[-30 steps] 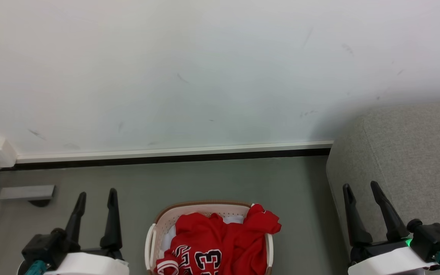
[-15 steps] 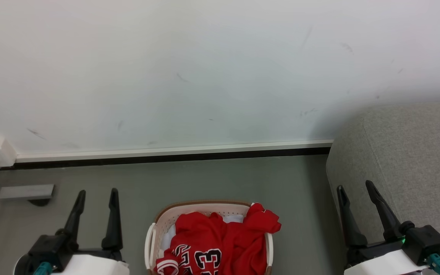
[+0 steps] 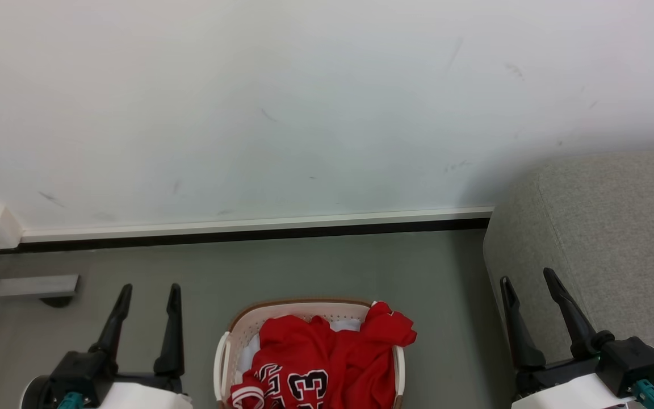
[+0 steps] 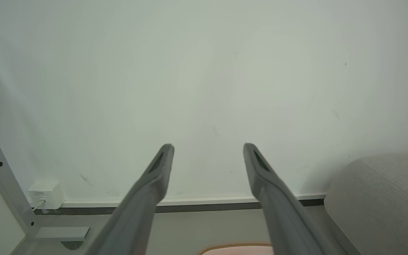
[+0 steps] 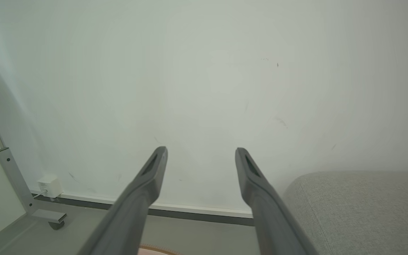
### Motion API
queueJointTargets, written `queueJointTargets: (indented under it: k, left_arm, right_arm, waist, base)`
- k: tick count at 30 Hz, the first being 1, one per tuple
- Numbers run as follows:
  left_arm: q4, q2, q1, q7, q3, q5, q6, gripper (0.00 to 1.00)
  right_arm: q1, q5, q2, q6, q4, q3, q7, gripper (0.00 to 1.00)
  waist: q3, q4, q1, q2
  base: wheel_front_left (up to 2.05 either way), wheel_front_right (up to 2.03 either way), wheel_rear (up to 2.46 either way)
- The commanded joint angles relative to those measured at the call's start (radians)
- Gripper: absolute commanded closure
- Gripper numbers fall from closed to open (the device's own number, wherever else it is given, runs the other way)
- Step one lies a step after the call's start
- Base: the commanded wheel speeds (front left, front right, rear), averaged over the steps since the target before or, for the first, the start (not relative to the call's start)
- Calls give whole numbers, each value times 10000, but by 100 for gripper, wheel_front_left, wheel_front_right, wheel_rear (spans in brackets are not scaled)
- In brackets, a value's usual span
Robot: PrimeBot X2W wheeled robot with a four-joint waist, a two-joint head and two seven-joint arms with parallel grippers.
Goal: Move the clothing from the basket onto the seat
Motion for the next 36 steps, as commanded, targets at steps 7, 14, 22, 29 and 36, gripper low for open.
queueJointTargets:
  k: [7,14,22,29,36]
  left_arm:
    - [0,21,35,-7,106,-51,-44,0]
    - [63,19,-12,-7,97,-144,25,0]
    - [101,20,-51,-7,116,-178,46,0]
    - [37,19,-58,-7,154,-183,19,0]
    - [-81,20,-269,-7,228,-279,-37,0]
  right_arm:
    - [-77,102,32,-21,45,-41,-37,0]
    - [-109,194,42,-21,45,-35,-37,0]
    - [-149,199,48,-21,45,-27,-37,0]
    - [-187,237,53,-21,-52,-77,-37,0]
    - [-291,247,59,-21,-292,-140,-36,0]
  waist:
    - [21,-18,-1,0]
    - [45,-14,-1,0]
    - [72,-49,-1,0]
    - [157,-125,-1,0]
    - [513,-223,-1,0]
  base:
    - [0,0,0]
    - [0,0,0]
    - [0,0,0]
    - [0,0,0]
    - [0,0,0]
